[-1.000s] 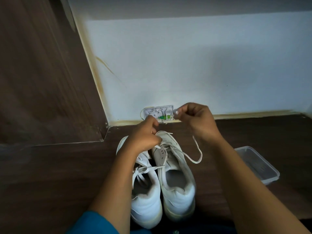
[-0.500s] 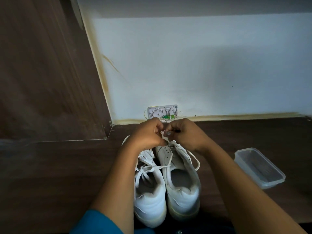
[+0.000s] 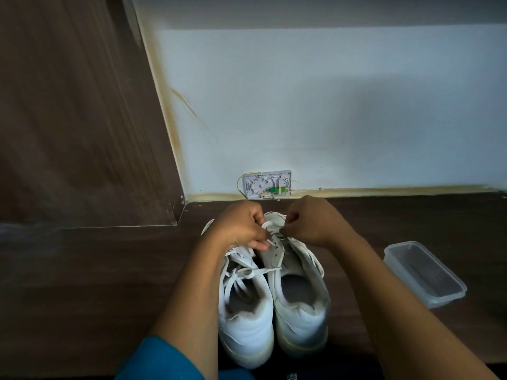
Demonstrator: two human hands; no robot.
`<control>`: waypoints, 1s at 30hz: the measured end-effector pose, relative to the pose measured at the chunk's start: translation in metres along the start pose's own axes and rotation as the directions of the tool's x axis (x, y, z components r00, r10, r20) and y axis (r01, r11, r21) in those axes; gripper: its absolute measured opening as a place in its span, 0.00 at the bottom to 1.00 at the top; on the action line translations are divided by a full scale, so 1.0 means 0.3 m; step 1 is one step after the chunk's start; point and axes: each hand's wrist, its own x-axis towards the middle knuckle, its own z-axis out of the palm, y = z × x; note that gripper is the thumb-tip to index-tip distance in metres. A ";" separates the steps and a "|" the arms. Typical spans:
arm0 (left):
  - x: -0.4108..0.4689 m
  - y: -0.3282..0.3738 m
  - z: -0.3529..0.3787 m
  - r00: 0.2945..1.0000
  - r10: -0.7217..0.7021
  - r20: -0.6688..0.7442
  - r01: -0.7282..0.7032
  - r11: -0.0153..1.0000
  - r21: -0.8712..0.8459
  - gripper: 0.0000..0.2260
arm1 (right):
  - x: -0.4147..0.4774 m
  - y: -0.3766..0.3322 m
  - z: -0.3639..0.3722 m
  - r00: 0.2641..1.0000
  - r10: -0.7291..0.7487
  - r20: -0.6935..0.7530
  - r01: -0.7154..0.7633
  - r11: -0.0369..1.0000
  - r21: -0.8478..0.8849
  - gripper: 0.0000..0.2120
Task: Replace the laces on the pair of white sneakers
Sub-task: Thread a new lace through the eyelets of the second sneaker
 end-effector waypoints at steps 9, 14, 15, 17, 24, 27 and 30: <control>0.001 -0.005 0.016 0.995 0.049 -0.084 -0.050 0.999 -0.010 0.15 | -0.009 -0.003 0.021 0.966 0.002 0.259 -0.030 0.994 0.103 0.10; 0.010 -0.008 0.020 0.997 0.022 -0.076 -0.021 1.000 0.010 0.15 | -0.023 -0.003 0.025 0.969 -0.024 0.244 -0.032 0.975 0.221 0.11; 0.009 -0.004 0.022 0.997 0.013 -0.076 -0.015 1.000 -0.014 0.15 | -0.022 -0.002 0.026 0.969 -0.029 0.244 -0.029 0.973 0.229 0.11; 0.013 -0.001 0.026 0.996 0.001 -0.085 -0.007 0.998 -0.064 0.14 | -0.020 -0.001 0.028 0.968 -0.026 0.249 -0.035 0.971 0.235 0.11; 0.019 -0.020 0.021 0.998 -0.037 -0.046 0.033 0.996 -0.084 0.14 | -0.016 0.006 0.035 0.971 -0.011 0.237 -0.053 0.963 0.262 0.11; 0.021 -0.023 0.015 0.998 -0.043 -0.034 0.040 0.996 -0.079 0.15 | -0.013 0.007 0.037 0.972 0.010 0.237 -0.078 0.958 0.278 0.12; 0.016 -0.018 0.022 0.999 -0.028 -0.015 0.028 0.998 -0.061 0.15 | -0.010 0.009 0.036 0.970 0.009 0.243 -0.079 0.957 0.278 0.13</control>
